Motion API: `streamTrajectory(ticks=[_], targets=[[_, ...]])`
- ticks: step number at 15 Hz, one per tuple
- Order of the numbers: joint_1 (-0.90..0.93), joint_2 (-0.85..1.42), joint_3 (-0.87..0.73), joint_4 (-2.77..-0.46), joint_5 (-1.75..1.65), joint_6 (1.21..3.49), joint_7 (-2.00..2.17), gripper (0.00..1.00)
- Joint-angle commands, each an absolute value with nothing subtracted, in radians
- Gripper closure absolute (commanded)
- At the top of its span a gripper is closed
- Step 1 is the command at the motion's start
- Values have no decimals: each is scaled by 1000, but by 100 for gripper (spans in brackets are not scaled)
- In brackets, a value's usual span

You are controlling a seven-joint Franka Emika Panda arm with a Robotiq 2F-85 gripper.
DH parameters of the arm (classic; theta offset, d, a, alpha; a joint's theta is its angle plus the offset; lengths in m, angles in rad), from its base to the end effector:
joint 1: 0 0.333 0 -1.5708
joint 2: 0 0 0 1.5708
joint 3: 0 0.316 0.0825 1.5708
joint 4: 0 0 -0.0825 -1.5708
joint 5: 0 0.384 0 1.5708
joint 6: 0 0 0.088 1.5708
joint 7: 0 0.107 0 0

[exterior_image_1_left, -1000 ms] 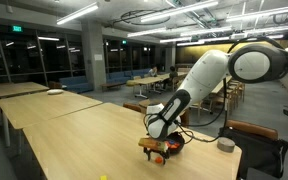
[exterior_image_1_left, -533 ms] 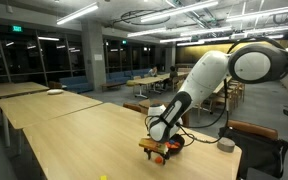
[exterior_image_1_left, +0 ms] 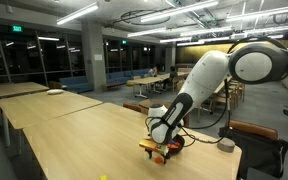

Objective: Pick up the orange tokens from the table and put them in the bowl.

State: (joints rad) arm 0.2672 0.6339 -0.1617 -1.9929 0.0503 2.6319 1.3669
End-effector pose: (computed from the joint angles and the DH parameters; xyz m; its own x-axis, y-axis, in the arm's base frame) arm 0.6012 0.0630 0.1433 0.2921 -0.9537 0.0719 -0.9562 -0.2929 -0.0004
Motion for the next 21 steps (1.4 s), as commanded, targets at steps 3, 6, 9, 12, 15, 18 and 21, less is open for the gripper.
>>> streamTrajectory(ticks=[3,6,9,12,15,18,21], targets=[[277,594,-168,-2036,22,2672,1392,0],[279,589,-170,-2046,24,2707,1392,0],[279,588,-171,-2053,28,2733,1387,0],[276,589,-170,-2058,32,2734,1383,0],[279,587,-173,-2061,27,2727,1382,32],[278,573,-174,-2072,25,2727,1383,56],[276,558,-173,-2084,25,2726,1382,80]])
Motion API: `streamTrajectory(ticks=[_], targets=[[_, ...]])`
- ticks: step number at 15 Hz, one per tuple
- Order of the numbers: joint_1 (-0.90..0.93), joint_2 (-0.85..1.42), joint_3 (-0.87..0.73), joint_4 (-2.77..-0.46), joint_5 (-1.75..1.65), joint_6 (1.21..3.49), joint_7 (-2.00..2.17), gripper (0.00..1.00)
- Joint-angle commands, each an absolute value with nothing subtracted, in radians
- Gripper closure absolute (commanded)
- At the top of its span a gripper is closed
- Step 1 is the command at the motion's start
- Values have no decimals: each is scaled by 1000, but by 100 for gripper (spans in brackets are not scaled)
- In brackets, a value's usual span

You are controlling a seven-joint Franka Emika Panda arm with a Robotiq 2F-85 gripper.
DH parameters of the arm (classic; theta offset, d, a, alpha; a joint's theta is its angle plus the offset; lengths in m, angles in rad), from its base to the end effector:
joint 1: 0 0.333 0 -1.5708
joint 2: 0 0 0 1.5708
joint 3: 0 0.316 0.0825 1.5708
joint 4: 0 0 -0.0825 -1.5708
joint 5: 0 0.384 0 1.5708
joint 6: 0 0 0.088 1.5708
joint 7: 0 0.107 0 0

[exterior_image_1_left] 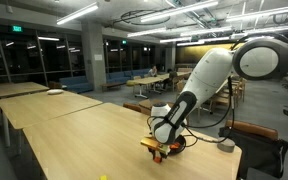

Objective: Pick up the orange tokens from the table and put them in the bowl.

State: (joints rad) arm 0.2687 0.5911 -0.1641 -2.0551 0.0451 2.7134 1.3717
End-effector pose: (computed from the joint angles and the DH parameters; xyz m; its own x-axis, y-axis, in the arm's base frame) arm 0.5930 0.0607 0.1545 0.2865 -0.9545 0.0831 -0.9545 -0.2919 -0.0611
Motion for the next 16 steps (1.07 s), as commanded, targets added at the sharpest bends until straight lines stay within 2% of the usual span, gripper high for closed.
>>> streamTrajectory(ticks=[1,2,12,16], targets=[[274,549,-171,-2086,25,2723,1381,78],[269,544,-167,-2088,28,2720,1376,76],[308,396,-270,-2181,-96,2726,1466,76],[300,348,-266,-2199,-173,2720,1491,76]])
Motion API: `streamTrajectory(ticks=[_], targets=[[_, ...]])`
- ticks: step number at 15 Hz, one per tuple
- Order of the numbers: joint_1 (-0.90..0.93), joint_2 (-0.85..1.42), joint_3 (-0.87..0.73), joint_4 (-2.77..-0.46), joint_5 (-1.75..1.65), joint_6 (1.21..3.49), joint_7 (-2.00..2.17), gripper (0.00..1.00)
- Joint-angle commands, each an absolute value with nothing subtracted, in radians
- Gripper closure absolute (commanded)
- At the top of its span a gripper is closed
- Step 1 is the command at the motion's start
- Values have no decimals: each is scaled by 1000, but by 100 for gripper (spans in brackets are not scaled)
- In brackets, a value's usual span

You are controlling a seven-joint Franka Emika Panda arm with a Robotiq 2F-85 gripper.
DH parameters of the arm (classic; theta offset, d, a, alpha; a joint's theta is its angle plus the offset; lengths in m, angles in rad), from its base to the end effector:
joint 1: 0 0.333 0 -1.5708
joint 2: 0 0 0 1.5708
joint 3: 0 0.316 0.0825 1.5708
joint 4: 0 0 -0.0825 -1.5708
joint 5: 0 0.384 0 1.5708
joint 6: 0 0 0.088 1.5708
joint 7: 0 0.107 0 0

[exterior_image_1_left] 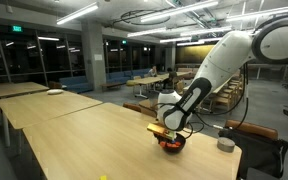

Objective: Pick up the orange tokens from the table and put them in the bowl.

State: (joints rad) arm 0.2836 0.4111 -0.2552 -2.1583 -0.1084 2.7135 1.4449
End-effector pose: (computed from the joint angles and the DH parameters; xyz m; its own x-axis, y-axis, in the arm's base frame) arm 0.5824 0.0214 0.2253 0.2597 -0.9495 0.1762 -0.9516 -0.2826 -0.1206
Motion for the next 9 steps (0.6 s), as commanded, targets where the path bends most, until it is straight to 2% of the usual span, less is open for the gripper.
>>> streamTrajectory(ticks=[1,9], targets=[[300,339,-264,-2200,-191,2718,1501,76],[297,339,-287,-2181,-384,2587,1733,76]])
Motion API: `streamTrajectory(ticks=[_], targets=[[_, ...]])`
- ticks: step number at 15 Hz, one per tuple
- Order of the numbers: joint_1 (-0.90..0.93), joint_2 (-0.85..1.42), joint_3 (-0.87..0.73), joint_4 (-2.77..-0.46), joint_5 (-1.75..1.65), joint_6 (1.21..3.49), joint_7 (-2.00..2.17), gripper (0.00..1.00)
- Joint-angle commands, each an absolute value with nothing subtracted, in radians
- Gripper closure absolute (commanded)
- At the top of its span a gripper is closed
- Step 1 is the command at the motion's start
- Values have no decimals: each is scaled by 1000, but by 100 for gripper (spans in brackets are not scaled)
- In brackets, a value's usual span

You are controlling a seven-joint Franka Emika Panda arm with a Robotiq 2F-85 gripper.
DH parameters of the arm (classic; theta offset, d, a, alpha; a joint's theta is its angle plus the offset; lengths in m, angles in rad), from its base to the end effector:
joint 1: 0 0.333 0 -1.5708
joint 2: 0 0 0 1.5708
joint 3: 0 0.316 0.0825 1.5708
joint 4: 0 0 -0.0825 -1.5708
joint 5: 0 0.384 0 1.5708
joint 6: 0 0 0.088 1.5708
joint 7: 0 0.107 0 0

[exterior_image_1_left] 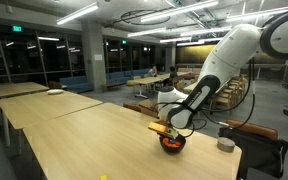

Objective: Pick up the orange tokens from the table and put them in the bowl.

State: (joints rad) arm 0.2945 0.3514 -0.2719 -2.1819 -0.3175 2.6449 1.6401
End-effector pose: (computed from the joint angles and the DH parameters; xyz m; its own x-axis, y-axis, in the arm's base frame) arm 0.5724 0.0219 0.2425 0.2235 -0.9386 0.2629 -0.9628 -0.2545 -0.0903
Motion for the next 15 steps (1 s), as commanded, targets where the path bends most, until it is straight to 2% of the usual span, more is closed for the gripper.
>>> streamTrajectory(ticks=[1,7,8,9,13,15], targets=[[276,346,-271,-2179,-383,2578,1728,76],[173,391,-229,-2156,-326,2589,1644,76],[152,397,-221,-2150,-310,2594,1622,33],[136,402,-217,-2144,-301,2594,1603,32],[54,378,-159,-2118,-201,2575,1404,2],[16,314,-103,-2133,-129,2546,1231,0]])
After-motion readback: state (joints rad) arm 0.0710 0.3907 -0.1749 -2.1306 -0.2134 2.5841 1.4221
